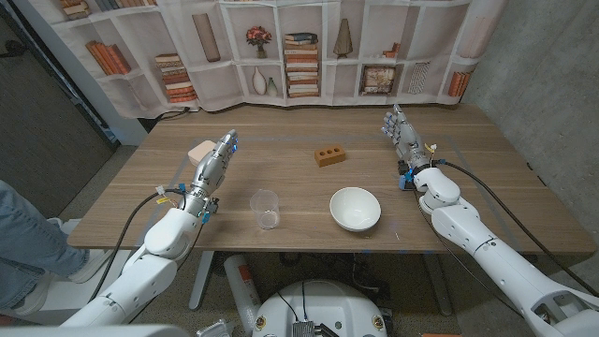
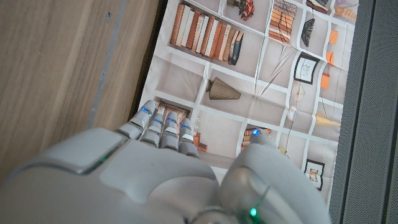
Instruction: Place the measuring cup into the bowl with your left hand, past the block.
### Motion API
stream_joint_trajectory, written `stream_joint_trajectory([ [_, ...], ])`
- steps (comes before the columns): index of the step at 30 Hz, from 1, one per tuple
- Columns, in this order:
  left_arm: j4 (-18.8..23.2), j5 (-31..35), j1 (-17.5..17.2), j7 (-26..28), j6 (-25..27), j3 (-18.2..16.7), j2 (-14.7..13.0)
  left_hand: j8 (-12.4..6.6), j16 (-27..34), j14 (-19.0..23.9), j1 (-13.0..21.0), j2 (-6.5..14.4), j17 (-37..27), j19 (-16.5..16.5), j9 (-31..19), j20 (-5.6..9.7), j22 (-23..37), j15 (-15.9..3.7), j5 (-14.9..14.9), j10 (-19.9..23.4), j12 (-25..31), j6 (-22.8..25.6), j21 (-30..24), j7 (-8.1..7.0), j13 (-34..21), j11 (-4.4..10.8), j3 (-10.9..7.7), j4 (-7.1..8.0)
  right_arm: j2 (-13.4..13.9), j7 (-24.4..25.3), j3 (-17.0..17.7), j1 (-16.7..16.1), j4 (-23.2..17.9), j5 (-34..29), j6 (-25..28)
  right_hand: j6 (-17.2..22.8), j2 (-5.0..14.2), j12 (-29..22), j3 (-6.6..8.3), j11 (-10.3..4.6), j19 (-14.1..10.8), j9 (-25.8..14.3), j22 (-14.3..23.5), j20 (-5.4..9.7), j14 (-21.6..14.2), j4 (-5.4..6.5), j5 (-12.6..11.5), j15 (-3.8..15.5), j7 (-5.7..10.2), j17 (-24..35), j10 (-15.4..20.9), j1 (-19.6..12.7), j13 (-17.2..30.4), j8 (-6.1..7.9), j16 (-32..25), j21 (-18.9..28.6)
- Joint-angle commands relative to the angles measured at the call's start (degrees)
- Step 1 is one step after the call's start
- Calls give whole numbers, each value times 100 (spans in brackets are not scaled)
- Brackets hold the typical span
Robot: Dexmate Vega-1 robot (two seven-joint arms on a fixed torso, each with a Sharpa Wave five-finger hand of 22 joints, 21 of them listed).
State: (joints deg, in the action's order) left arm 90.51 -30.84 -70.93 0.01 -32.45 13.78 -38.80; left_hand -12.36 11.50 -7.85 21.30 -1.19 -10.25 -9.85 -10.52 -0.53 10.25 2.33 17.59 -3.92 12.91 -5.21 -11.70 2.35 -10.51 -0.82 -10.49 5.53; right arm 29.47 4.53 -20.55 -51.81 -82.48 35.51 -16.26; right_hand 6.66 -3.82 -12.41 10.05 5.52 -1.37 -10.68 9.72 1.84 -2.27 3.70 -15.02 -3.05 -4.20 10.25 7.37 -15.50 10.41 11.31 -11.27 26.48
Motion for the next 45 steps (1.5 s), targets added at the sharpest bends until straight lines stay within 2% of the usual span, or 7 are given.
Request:
stream_joint_trajectory([
  [1,93,56,-186,31,-81,-79,-62,15,-29,22,81,-2,-22,-173,-21,-36,33,-22,-9,18,-5,24,-35,23,-27,10,-6,-19,-12,56,-16,14,-57,-40,36,38,21,17,-36,-16,-75,-10,18,11,-20,-2,20,-23,-10,25,51,1,11,-11,23,-15],
  [10,131,-95,-315,-161,-222,-95,-82,21,-35,26,92,2,-22,-174,-22,-42,33,-15,-14,28,-10,31,-33,24,-27,16,0,-25,-23,86,-6,5,-63,-43,23,38,24,19,-42,-5,-82,-10,18,9,-22,-6,22,-18,-20,25,52,2,11,-12,24,-37],
  [25,332,274,-602,129,-331,-210,-90,24,-36,46,108,9,-23,-167,-23,-57,34,-13,-21,40,-19,60,-34,23,-28,13,11,-33,0,90,21,-16,-82,-31,20,47,29,21,-52,-7,-87,-10,19,5,-27,-11,25,-20,-16,26,55,4,11,-10,25,-73],
  [36,258,259,-620,40,-385,-152,-50,28,-42,45,117,12,-24,-166,-23,-71,34,-13,-26,44,-26,70,-32,17,-28,12,18,-38,-12,137,30,-5,-73,-46,22,48,35,24,-59,-2,-94,-10,20,0,-25,-12,29,-17,-11,27,52,9,11,-10,27,-100],
  [45,387,331,-710,100,-351,-178,-94,30,-47,43,126,15,-24,-167,-24,-74,34,-17,-30,52,-31,82,-31,20,-29,13,24,-43,31,191,76,-35,-149,-82,-13,43,35,26,-67,-6,-101,-10,21,-1,-29,-15,32,-16,-21,27,52,12,12,-13,27,-121],
])
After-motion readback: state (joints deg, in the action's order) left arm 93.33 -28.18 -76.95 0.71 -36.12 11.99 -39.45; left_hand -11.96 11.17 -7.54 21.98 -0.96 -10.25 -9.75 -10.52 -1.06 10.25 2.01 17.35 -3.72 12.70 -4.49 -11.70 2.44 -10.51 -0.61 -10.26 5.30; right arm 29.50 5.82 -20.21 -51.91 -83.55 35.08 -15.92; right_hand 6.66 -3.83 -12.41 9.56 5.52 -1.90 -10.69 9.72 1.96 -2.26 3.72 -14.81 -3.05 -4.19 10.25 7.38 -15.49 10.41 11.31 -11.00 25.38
